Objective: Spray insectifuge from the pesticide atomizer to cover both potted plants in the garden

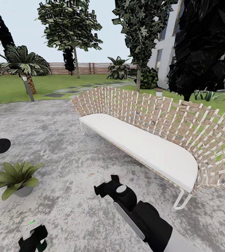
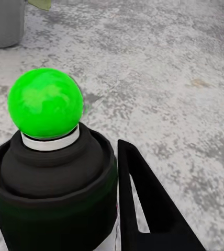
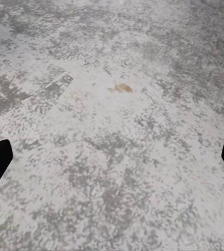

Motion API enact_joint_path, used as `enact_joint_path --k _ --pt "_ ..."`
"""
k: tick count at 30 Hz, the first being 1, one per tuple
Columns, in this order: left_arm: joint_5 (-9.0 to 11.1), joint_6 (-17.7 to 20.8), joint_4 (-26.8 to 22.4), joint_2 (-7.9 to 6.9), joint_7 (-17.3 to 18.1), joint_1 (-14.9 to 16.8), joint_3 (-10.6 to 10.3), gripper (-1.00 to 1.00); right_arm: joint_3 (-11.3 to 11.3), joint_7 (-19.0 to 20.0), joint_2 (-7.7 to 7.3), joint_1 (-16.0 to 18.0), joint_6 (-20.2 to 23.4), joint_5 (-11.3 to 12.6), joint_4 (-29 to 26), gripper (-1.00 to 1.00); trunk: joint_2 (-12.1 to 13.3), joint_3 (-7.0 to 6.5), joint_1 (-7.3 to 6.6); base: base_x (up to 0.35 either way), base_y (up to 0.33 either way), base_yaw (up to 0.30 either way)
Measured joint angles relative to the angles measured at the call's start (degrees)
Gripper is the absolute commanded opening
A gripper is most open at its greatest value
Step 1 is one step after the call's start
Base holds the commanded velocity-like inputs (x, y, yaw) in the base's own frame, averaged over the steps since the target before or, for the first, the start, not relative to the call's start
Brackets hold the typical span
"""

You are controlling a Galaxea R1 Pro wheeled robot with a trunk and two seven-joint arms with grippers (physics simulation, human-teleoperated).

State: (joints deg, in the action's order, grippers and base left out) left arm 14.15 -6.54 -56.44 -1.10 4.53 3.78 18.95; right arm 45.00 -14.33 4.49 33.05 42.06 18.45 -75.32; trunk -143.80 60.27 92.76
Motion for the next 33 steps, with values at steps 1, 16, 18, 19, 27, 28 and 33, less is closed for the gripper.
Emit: enact_joint_path --k 1,16,18,19,27,28,33 --pt "0.01 0.01 0.02 -0.01 0.00 0.00 0.01 -1.00 0.00 0.00 0.00 0.00 -0.02 0.00 0.00 1.00 0.00 0.00 0.00 0.282 0.201 0.269" --pt "-0.59 0.12 0.21 0.05 0.12 0.00 -0.31 -1.00 0.00 0.09 -0.01 0.00 -0.64 0.00 0.17 1.00 0.00 0.00 0.00 0.282 0.220 0.142" --pt "-0.59 0.12 0.37 0.05 0.16 0.00 -0.32 -1.00 0.01 0.09 -0.01 0.00 -0.66 0.00 0.17 1.00 0.00 0.00 0.00 0.291 0.148 0.001" --pt "-0.59 0.12 0.40 0.05 0.17 0.00 -0.32 -1.00 0.01 0.09 -0.01 0.00 -0.66 0.00 0.18 1.00 0.00 0.00 0.00 0.293 0.136 0.000" --pt "-0.68 0.05 0.60 0.05 0.17 0.00 -0.32 -1.00 0.00 0.09 -0.01 0.00 -0.66 0.00 0.18 1.00 0.00 0.00 0.00 0.294 0.128 0.000" --pt "-0.68 -0.03 0.63 0.05 0.17 0.00 -0.32 -1.00 0.01 0.09 -0.01 0.00 -0.66 0.00 0.18 1.00 0.00 0.00 0.00 0.295 0.149 0.000" --pt "-0.68 -0.05 0.62 0.05 0.17 0.00 -0.38 -1.00 0.00 0.09 -0.01 0.00 -0.66 0.00 0.18 1.00 0.00 0.00 0.00 0.295 0.165 0.000"
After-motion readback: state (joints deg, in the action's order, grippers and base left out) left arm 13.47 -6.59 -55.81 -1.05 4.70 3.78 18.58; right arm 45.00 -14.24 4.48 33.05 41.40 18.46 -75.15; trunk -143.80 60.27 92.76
